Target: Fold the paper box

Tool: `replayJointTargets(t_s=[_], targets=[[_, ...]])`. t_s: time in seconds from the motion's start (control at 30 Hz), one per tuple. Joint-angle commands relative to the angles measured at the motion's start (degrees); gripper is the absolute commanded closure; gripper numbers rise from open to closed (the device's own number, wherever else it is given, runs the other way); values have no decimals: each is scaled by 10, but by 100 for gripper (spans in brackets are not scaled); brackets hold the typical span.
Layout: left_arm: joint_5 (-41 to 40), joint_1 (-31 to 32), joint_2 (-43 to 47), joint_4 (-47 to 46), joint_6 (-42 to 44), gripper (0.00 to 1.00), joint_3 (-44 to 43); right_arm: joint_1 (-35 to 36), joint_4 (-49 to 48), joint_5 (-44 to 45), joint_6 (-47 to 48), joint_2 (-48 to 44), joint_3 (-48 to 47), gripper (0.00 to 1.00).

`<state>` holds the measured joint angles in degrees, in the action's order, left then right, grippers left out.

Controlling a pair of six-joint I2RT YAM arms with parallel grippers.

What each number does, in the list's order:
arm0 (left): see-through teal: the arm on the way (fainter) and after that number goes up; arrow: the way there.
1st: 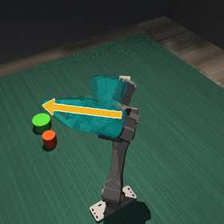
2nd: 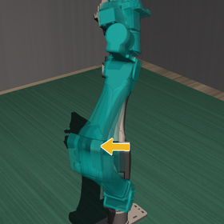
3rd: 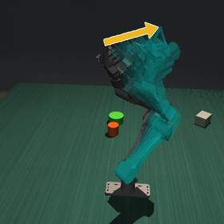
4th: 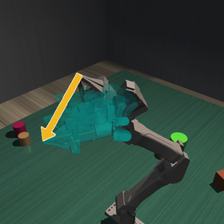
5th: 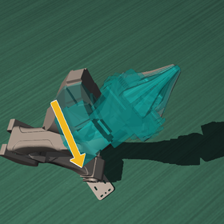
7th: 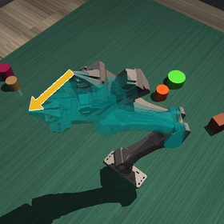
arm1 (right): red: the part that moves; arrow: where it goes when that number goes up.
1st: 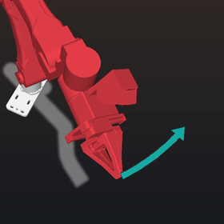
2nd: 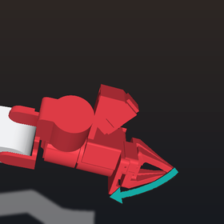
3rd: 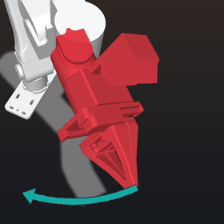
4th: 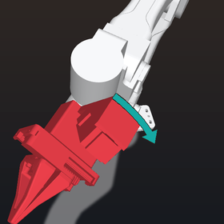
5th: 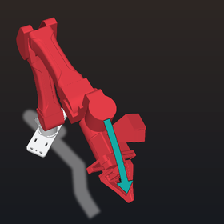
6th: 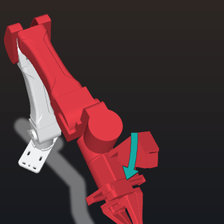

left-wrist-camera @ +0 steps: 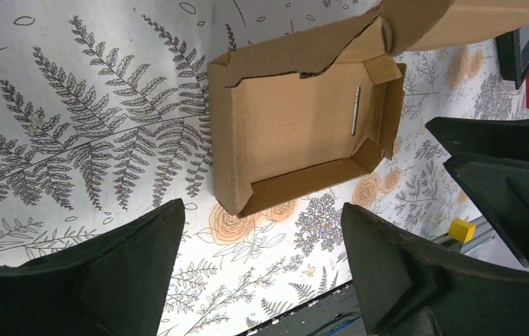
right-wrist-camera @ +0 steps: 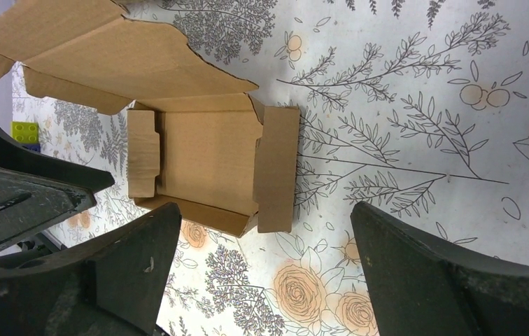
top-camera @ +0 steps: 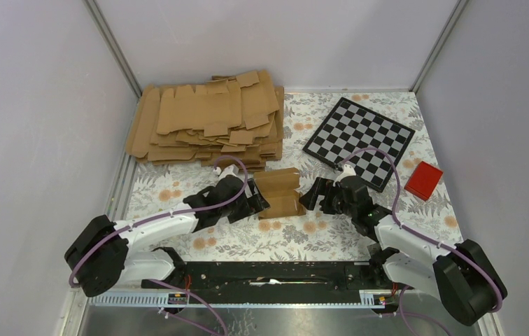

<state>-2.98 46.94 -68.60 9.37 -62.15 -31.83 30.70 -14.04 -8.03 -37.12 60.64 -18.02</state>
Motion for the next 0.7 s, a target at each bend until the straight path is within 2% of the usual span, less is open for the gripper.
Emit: replayJointTargets(t_s=[0.0,0.03,0.07,0.27,0.4,0.53,0.67], targets=[[-11,8,-2,-8,-9,7,-21,-1,0,19,18,-22,-16,0],[-16,11,2,-9,-12,2,-19,-1,3,23,19,-27,-16,0],[-19,12,6,-12,-15,1,-14,-1,5,29,20,-32,-14,0],[-19,12,17,-44,-41,1,16,-1,15,30,-1,-58,-5,0],[-11,13,-13,-47,-41,1,6,-1,-25,-27,-3,-80,15,0],[-5,13,-44,-46,-26,3,-9,-1,-40,-15,-12,-113,42,0],[-12,13,-55,-45,-28,7,-13,-2,6,22,3,-118,32,0]])
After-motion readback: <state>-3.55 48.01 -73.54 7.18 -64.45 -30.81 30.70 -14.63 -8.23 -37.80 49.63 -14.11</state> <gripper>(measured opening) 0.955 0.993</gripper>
